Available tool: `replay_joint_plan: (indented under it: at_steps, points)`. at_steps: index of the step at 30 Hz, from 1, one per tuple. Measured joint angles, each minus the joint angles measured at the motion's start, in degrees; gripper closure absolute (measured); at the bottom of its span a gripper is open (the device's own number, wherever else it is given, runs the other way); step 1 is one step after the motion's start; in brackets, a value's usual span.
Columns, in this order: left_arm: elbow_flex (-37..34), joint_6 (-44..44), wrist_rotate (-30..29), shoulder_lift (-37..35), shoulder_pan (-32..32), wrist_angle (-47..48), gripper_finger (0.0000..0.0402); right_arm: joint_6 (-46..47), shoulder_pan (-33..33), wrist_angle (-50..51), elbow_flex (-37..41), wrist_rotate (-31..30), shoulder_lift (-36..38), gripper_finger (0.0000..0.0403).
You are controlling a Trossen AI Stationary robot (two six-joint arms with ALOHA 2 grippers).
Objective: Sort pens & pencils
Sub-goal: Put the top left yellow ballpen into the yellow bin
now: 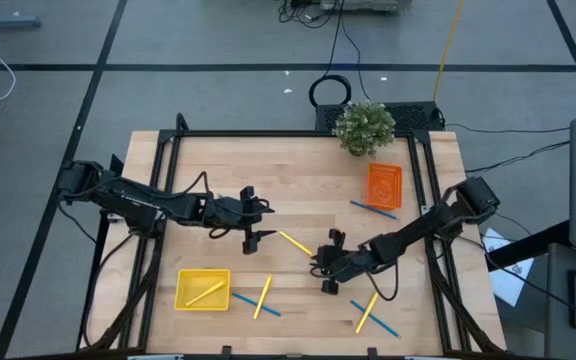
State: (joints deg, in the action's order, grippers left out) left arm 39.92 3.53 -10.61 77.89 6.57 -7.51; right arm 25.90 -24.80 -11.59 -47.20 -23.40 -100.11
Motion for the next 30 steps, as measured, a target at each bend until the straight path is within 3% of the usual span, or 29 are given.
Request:
replay_joint_plan:
  at_steps: [6, 10, 25, 30]
  points:
    - [0.0, 0.0, 0.0, 0.0, 0.0, 0.0, 0.0117, 3.7, 1.3, 0.8, 0.0, -6.5, -1.9, 0.0246]
    - [0.0, 0.0, 0.0, 0.0, 0.0, 0.0, 0.0117, 4.1, 1.5, 0.7, 0.0, -6.9, -1.8, 0.0226]
    - [0.0, 0.0, 0.0, 0.0, 0.0, 0.0, 0.0117, 10.7, 1.6, -0.6, -0.1, -7.3, -7.4, 0.0242]
    - [0.0, 0.1, 0.0, 0.0, 0.0, 0.0, 0.0117, 11.6, 1.7, 2.3, -0.2, -7.6, -7.5, 0.03]
